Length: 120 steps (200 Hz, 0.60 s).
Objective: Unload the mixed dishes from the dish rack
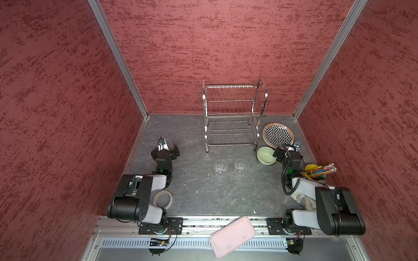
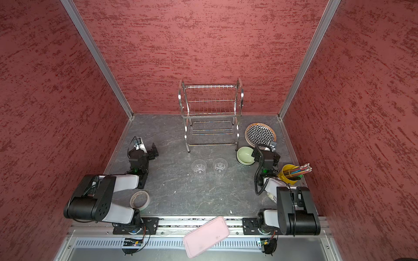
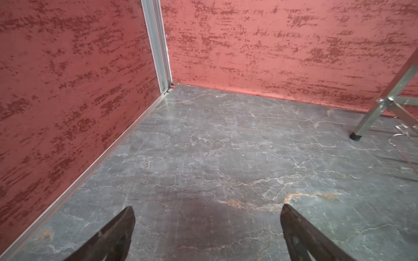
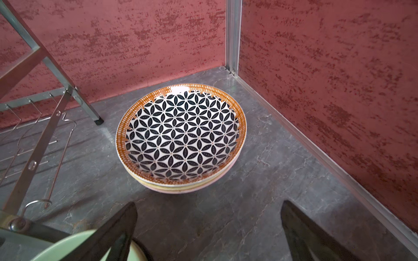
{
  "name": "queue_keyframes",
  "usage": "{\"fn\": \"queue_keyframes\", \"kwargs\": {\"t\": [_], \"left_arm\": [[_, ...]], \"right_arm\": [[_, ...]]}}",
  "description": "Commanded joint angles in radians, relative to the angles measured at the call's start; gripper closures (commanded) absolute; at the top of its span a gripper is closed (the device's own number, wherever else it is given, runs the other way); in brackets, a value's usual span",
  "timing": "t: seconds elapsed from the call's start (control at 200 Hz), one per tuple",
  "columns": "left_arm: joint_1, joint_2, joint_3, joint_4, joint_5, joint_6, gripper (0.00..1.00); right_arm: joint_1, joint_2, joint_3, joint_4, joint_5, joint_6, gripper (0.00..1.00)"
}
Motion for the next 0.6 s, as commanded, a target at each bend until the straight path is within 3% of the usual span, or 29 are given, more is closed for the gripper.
{"fn": "queue_keyframes", "kwargs": {"t": [0.0,0.11,0.16,0.596], "left_arm": [[0.029,0.023,-0.004,0.060,0.136,0.018,0.01],[0.043,0.091,-0.031,0.185,0.173,0.025,0.01],[0.046,0.061,-0.014,0.098,0.190,0.014,0.01],[0.053,0.074,0.010,0.073,0.218,0.021,0.00]], "right_arm": [[-0.009,0.032,0.031,0.084,-0.017,0.004,0.01],[-0.013,0.059,0.045,0.104,-0.034,-0.015,0.01],[-0.015,0.065,0.048,0.111,-0.042,-0.026,0.01],[-0.031,0.142,0.027,0.263,-0.068,-0.070,0.01]]}}
